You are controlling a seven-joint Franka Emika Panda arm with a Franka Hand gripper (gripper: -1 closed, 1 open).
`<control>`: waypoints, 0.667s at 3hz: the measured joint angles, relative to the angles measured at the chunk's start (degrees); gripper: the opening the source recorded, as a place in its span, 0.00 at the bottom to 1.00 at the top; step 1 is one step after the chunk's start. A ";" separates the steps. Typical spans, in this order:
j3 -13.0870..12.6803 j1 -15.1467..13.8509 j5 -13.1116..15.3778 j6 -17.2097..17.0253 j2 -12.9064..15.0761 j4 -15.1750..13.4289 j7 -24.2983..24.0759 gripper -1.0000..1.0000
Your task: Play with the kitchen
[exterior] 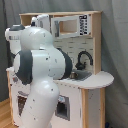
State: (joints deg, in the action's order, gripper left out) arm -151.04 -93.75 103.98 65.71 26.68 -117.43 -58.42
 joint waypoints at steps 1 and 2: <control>0.02 1.63 0.65 1.20 0.90 -0.58 -0.25 0.00; 0.02 1.80 0.65 1.24 0.90 -0.58 -0.24 1.00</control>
State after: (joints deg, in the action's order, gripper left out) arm -151.02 -91.96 104.63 66.96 27.58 -118.01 -58.66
